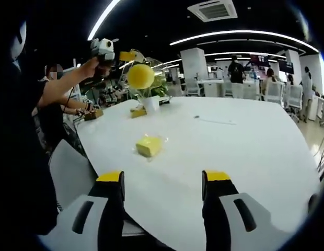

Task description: Compare the silicone blocks by pressing each to a similar depth, holding the contact briefly, and releasing to observe deformation and rebound differences across the visible hardness samples.

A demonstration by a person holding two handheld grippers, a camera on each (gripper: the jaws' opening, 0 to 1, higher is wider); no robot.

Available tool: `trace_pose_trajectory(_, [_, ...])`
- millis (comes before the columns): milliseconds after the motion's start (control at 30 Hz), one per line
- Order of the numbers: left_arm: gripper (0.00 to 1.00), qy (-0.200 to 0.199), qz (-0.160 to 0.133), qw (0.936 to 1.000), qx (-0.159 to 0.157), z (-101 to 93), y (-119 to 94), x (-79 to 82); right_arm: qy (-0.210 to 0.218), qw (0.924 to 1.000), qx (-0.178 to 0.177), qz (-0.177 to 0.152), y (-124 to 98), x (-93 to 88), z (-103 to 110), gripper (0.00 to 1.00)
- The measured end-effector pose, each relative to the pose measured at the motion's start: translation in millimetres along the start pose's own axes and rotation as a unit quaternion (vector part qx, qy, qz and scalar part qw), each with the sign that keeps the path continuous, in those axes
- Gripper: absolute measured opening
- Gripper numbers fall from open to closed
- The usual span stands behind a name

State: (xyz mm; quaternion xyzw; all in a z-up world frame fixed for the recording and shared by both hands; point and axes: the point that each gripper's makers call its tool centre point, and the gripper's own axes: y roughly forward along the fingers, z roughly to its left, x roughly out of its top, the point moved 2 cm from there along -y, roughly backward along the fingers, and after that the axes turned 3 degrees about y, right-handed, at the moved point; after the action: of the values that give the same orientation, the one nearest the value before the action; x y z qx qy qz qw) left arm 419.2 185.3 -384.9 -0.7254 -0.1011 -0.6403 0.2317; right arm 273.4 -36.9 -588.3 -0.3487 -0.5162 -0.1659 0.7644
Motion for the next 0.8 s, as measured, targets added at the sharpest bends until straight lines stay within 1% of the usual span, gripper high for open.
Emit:
trace_pose_trajectory(100, [0.0, 0.003, -0.001, 1.0, -0.008, -2.5, 0.6, 4.6, -0.005, 1.0, 0.007, 0.0, 2.8, 3.0, 2.6, 0.53])
trace_pose_trajectory(167, [0.0, 0.006, 0.0, 1.0, -0.007, -2.0, 2.7, 7.9, -0.007, 0.9999, 0.01, 0.0, 5.0, 4.7, 2.8, 0.54])
trace_pose_trajectory(267, [0.0, 0.012, 0.001, 0.9999, -0.008, -1.5, 6.0, 11.3, -0.011, 0.9998, 0.008, 0.016, 6.4, 1.0, -1.3, 0.53])
trace_pose_trajectory(300, [0.0, 0.012, 0.003, 0.9999, -0.011, -1.8, 7.6, 12.6, -0.01, 0.9998, 0.006, 0.016, 4.9, 0.5, -3.8, 0.52])
trace_pose_trajectory(333, [0.0, 0.012, 0.002, 0.9999, -0.011, -1.9, 9.0, 13.4, -0.005, 0.9999, 0.01, 0.011, 1.4, 1.0, -4.1, 0.51])
trace_pose_trajectory(400, [0.0, 0.012, 0.002, 0.9999, -0.012, -1.5, 11.8, 15.1, 0.019, 0.9995, 0.023, 0.006, -4.2, 0.9, -1.7, 0.52])
trace_pose_trajectory(433, [0.0, 0.012, 0.002, 0.9998, -0.013, -2.0, 13.4, 15.4, 0.038, 0.999, 0.022, 0.009, -7.7, -3.0, -3.4, 0.56])
trace_pose_trajectory(467, [0.0, 0.012, 0.002, 0.9998, -0.014, -2.0, 14.9, 15.4, 0.052, 0.9984, 0.008, 0.017, -10.5, -8.7, -8.1, 0.6])
trace_pose_trajectory(500, [0.0, 0.011, 0.003, 0.9998, -0.016, -2.7, 16.5, 14.9, 0.055, 0.9983, -0.008, 0.015, -14.6, -13.6, -14.7, 0.65])
trace_pose_trajectory(533, [0.0, 0.011, 0.003, 0.9998, -0.017, -3.3, 17.5, 14.4, 0.053, 0.9985, -0.009, 0.01, -17.1, -16.3, -17.0, 0.7])
trace_pose_trajectory(567, [0.0, 0.01, 0.003, 0.9998, -0.019, -3.9, 19.2, 13.7, 0.057, 0.9982, -0.016, 0.009, -21.3, -20.2, -18.9, 0.72])
trace_pose_trajectory(667, [0.0, 0.009, 0.006, 0.9996, -0.025, -7.2, 22.7, 11.4, 0.065, 0.9976, -0.022, 0.009, -25.3, -23.5, -18.3, 0.74])
trace_pose_trajectory(733, [0.0, 0.008, 0.007, 0.9996, -0.027, -9.0, 24.4, 10.3, 0.066, 0.9976, -0.022, 0.006, -24.6, -22.1, -17.4, 0.76])
trace_pose_trajectory(800, [0.0, 0.004, 0.009, 0.9994, -0.033, -11.3, 26.0, 9.4, 0.062, 0.9978, -0.021, -0.006, -23.1, -16.4, -16.2, 0.78])
